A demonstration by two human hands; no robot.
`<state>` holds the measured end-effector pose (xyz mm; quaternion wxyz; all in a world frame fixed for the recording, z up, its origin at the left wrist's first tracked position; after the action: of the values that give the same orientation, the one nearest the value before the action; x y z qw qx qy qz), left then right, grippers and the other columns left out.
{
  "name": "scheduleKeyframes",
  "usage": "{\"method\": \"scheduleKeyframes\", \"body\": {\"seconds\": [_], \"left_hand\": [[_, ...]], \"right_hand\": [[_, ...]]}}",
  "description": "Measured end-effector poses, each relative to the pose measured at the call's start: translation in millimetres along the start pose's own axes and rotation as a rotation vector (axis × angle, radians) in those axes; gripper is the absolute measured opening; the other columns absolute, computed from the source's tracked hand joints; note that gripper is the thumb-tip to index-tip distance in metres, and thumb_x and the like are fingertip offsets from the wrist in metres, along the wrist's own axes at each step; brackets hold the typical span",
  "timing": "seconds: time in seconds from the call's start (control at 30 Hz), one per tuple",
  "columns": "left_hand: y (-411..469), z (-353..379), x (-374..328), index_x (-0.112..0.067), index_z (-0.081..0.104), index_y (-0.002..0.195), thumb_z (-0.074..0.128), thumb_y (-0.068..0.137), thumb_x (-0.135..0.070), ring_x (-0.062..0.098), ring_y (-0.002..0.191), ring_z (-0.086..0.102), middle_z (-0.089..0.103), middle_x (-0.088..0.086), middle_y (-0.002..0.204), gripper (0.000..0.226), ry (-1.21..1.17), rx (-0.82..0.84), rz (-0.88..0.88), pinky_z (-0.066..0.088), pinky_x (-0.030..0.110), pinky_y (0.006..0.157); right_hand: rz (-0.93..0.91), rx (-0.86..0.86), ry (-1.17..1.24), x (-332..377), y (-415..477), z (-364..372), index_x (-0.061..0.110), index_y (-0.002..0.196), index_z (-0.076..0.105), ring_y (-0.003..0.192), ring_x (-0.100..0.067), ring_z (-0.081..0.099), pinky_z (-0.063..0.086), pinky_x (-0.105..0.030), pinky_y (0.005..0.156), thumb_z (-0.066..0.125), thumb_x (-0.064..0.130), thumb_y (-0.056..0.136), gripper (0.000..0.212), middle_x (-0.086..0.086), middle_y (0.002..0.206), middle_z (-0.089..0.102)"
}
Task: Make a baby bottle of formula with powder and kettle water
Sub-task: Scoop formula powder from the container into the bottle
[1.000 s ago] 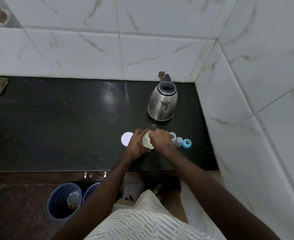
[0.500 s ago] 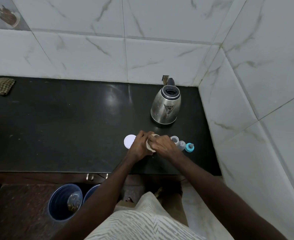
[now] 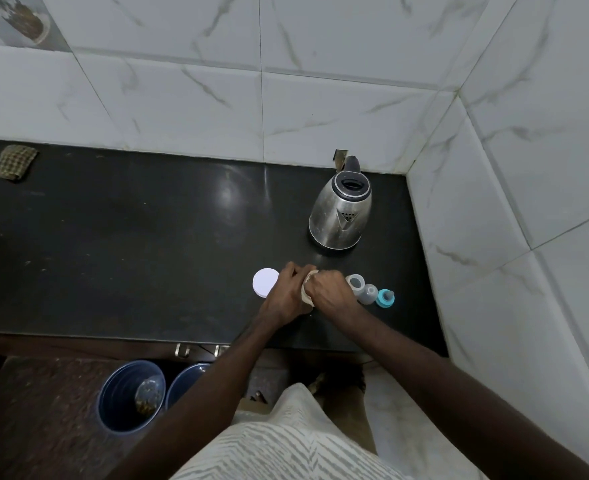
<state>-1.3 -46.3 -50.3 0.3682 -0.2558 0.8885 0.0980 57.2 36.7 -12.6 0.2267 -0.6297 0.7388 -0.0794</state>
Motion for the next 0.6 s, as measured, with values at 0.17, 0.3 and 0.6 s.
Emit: {"method": "scheduleKeyframes", "body": {"seconds": [0.17,0.3,0.6], "left_hand": [[2,0,10,-0.018,0.053,0.134,0.089,0.059,-0.019,0.015,0.099,0.051,0.056,0.000,0.113,0.084,-0.009,-0.014,-0.005,0.049,0.033,0.088],[1,2,12,-0.015,0.053,0.137,0.090,0.058,-0.018,0.018,0.103,0.055,0.054,0.005,0.116,0.087,-0.012,-0.012,-0.027,0.048,0.032,0.091],[-1,8,15,-0.033,0.050,0.119,0.090,0.059,-0.025,0.012,0.090,0.054,0.048,-0.002,0.108,0.072,-0.026,-0.024,-0.019,0.050,0.035,0.082]], "right_hand": [[0.010,-0.072,0.049,3,2,0,0.018,0.082,0.078,0.066,-0.021,0.071,0.032,-0.027,0.051,0.089,0.017,0.064,0.021,-0.002,0.091,0.072],[-0.045,-0.052,0.055,-4,14,19,0.016,0.056,0.071,0.042,-0.020,0.061,0.026,-0.021,0.042,0.098,0.015,0.038,0.032,-0.003,0.065,0.068],[0.100,-0.036,0.095,5,7,-15,0.016,0.119,0.067,0.109,-0.027,0.071,0.052,-0.035,0.081,0.056,0.013,0.099,0.022,-0.004,0.122,0.070]]}}
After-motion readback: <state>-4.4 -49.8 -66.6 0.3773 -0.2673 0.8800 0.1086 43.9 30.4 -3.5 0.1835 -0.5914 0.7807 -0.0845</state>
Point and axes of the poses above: each hand's wrist, its own y-axis towards the middle knuckle, its own z-axis out of the palm, x = y × z, the point moved 4 cm from there along y, towards the middle knuckle
